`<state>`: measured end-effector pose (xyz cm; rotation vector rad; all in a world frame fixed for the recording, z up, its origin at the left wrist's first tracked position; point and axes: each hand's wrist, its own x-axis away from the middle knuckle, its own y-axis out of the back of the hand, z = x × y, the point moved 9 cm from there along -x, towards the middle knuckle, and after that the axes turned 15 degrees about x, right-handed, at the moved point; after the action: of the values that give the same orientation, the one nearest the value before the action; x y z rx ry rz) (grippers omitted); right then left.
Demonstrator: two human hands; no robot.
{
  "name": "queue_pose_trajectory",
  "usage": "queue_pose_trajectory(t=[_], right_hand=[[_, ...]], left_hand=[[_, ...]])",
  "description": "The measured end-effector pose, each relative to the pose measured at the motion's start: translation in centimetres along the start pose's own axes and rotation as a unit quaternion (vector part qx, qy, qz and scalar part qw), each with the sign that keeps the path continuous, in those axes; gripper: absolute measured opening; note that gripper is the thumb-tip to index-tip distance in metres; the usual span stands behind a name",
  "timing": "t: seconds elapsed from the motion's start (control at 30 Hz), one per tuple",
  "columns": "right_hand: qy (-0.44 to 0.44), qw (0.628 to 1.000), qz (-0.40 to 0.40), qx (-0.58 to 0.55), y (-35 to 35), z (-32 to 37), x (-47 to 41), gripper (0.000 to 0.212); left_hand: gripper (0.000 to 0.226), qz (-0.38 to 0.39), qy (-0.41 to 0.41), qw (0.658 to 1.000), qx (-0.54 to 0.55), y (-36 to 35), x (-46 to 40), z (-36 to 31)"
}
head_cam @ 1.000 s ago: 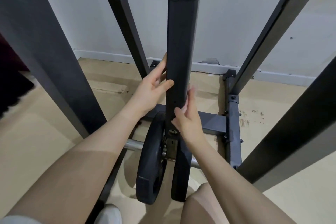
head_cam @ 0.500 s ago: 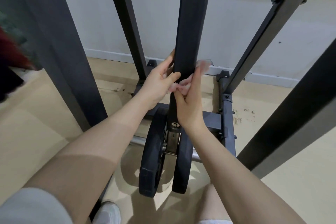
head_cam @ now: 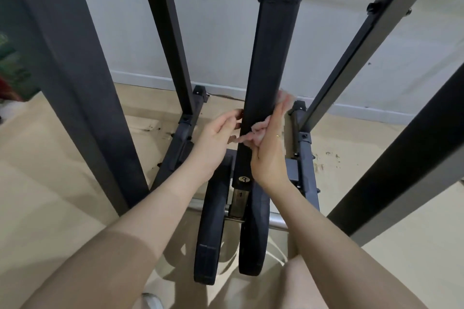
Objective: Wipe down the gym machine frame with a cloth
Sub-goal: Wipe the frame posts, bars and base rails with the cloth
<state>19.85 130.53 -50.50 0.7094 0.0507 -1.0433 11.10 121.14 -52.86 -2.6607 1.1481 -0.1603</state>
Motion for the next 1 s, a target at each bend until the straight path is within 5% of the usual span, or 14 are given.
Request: queue_pose_trajectory(t=[0.07, 0.13, 0.2, 0.27, 0.43, 0.5, 0.57, 0.7, 0.9, 1.0], right_hand=[[-0.035, 0.999, 0.022, 0.023, -0.1, -1.0, 0.1, 0.046], [0.12, 0.976, -0.02, 0.179, 0.4, 1.1, 0.2, 0.021], [0.338, 0.88, -0.086, 0.323, -0.2, 4.2, 0.7, 0.045], [0.452, 0.805, -0.088, 0.373, -1.6, 7.4, 0.5, 0.046], [0.534, 0.568, 0.141, 0.611, -7.8, 2.4, 4.5, 0.051], [0.55, 0.511, 0.218, 0.624, -8.5, 0.4, 6.9, 0.052], [0.588, 0.505, 0.181, 0.606, -8.3, 1.8, 5.8, 0.044], [0.553, 0.56, 0.039, 0.616, -6.1, 5.1, 1.7, 0.028], [0.576, 0.516, 0.196, 0.604, -9.2, -2.4, 10.1, 0.035], [0.609, 0.573, 0.12, 0.536, -6.8, 0.9, 7.1, 0.034]], left_hand=[[0.038, 0.043, 0.034, 0.998, 0.033, 0.0, 0.6, 0.4], [0.053, 0.082, 0.059, 0.993, 0.064, -0.3, 1.1, 0.8], [0.065, 0.093, 0.071, 0.987, 0.111, -0.2, 1.4, 1.1], [0.063, 0.059, 0.069, 0.986, 0.137, 0.9, 1.3, 1.4], [0.054, -0.039, 0.066, 0.993, 0.09, 4.7, 1.6, 1.8], [0.053, -0.047, 0.071, 0.996, 0.04, 5.5, 1.7, 1.9], [0.053, -0.051, 0.083, 0.995, 0.019, 6.1, 1.7, 2.3], [0.055, -0.053, 0.097, 0.994, 0.019, 7.0, 1.9, 2.6], [0.051, -0.008, 0.099, 0.994, -0.055, 6.3, 2.7, 3.4], [0.049, 0.017, 0.092, 0.991, -0.094, 6.0, 2.5, 3.9]])
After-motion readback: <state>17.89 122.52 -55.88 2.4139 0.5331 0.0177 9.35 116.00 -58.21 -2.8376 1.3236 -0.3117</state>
